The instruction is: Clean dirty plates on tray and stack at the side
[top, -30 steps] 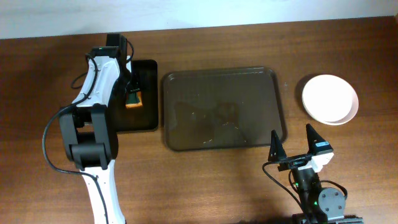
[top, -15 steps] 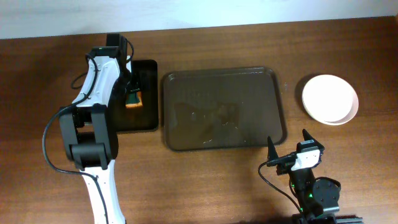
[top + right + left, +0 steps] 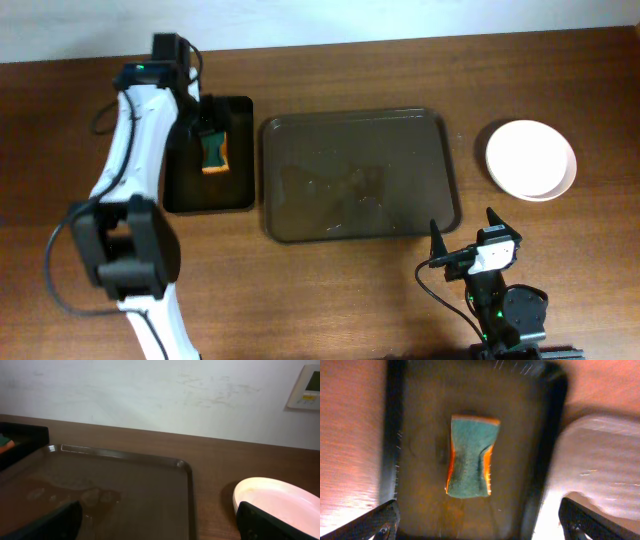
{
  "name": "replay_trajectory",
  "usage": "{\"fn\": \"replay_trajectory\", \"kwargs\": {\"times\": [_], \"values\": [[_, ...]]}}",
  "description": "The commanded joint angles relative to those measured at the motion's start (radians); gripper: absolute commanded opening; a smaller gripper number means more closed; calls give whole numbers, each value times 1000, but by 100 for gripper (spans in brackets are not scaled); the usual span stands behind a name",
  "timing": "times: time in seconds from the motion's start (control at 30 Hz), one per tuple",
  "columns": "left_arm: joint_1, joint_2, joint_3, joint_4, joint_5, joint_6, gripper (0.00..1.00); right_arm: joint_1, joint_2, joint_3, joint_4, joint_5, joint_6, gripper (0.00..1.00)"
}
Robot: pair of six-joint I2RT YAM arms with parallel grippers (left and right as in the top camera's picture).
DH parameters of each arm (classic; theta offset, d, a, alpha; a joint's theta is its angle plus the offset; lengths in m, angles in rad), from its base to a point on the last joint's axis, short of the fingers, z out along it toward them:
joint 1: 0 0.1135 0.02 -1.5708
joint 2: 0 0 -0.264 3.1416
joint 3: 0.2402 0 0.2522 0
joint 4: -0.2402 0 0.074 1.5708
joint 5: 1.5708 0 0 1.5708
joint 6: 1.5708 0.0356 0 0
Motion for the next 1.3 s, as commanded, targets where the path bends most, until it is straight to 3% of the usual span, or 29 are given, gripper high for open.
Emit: {"fn": "replay_trajectory", "kwargs": {"times": [0.0,0.07,0.17,0.27,0.37,0.4,0.57,0.67,0.8,0.93,1.1,1.17,1.27], "values": [[-26,-192,8,45,-4,15,99,6,-8,-5,-7,13,-6,98],[-56,-254,-19,56,-4,58,100,6,-8,-5,-7,13,-7,98],[-62,-404,-254,200,-7,76,100,6,-8,-5,-7,13,-7,98],[-63,-769,-765,632,41,161,100,6,-8,-5,-7,13,-7,98],[-63,-1124,-1126,800,37,411,99,6,-8,-5,-7,13,-7,98],[-62,-1265,-1261,901,33,435,99,6,-8,-5,-7,13,-7,98],[-62,-1719,-1611,986,-46,435,100,6,-8,-5,-7,13,-7,98],[-61,-1859,-1790,1117,-45,435,99,6,-8,-5,-7,13,-7,98],[-45,-2017,-1947,1266,-40,431,99,6,-8,-5,-7,13,-7,98],[-8,-2083,-1975,1266,-42,431,99,6,-8,-5,-7,13,-7,98],[17,-2140,-1979,1202,-57,432,99,6,-8,-5,-7,13,-7,98],[19,-2140,-1979,1062,-102,431,100,6,-8,-5,-7,13,-7,98],[32,-2140,-1979,1059,-82,431,99,6,-8,-5,-7,13,-7,98]]}}
